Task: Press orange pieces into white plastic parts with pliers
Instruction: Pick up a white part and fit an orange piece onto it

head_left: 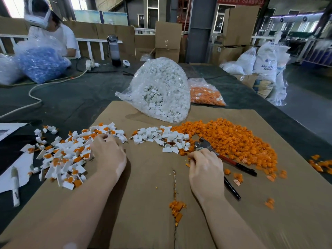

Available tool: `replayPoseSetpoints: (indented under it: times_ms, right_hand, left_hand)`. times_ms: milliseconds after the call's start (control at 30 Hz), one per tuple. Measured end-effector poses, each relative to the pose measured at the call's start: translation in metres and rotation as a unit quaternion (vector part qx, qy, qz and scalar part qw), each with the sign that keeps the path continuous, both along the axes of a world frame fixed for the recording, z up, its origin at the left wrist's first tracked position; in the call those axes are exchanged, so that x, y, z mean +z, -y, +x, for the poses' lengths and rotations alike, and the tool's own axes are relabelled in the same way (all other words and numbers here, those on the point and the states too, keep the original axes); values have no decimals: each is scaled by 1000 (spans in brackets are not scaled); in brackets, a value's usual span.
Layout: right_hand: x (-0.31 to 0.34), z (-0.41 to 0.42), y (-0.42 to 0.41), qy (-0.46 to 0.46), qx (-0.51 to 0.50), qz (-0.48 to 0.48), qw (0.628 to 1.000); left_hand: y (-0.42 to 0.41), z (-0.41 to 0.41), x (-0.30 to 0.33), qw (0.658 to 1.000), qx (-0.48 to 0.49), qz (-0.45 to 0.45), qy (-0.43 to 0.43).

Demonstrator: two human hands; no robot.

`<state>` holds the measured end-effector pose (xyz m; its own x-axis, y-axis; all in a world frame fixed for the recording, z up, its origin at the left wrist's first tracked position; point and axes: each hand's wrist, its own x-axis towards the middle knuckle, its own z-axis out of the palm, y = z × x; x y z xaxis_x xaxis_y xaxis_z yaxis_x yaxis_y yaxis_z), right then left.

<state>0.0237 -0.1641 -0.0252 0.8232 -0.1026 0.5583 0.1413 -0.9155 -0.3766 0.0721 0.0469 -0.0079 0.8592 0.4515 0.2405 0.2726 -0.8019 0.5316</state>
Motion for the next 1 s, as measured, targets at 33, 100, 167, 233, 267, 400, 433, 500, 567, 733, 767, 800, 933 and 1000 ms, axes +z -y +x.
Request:
replayPoseSetpoints:
  times_ms: [33,100,167,233,267,400,433,500,567,733,767,800,933,1000]
  right_hand:
    - [0,0,0,1,-6,-6,1000]
    - [-1,1,-1,2,-16,-16,1000]
    - [-1,2,-2,11,-26,-27,999]
    - [-2,2,-3,23,-38,-43,998]
    - [-2,2,-3,25,-44,-54,997]
    - [-1,3,-6,-2,-57,-104,993]
    - [0,3,-6,-13,-59,-112,992]
    - [0,4,-6,-32,-57,-116,991]
    - [0,4,-6,-43,-51,-113,991]
    - [-1,3,-5,-43,-41,-99,993]
    - [-1,3,-5,-43,-40,-97,993]
    - [-1,3,-5,-43,-40,-94,994]
    - [-1,2,-3,-40,-28,-61,997]
    - [-3,2,-2,-45,-23,-44,998]
  left_hand:
    - [3,0,-1,999,-16,1,29]
    - [10,1,-2,994,-80,-8,70]
    - [18,6,-3,987,-143,-17,65]
    - [24,13,-5,984,-176,-4,15]
    - [27,16,-5,983,-181,5,-17]
    - [35,25,-8,975,-182,73,-106]
    - [36,26,-9,973,-185,93,-106]
    - [37,25,-12,972,-194,104,-80]
    - [41,21,-16,971,-215,93,-37]
    - [66,-4,-17,959,-282,10,34]
    - [71,-9,-17,954,-296,2,40]
    - [75,-13,-17,950,-309,-1,45]
    - [84,-25,-16,942,-330,-24,58]
    - [83,-29,-15,940,-334,-42,60]
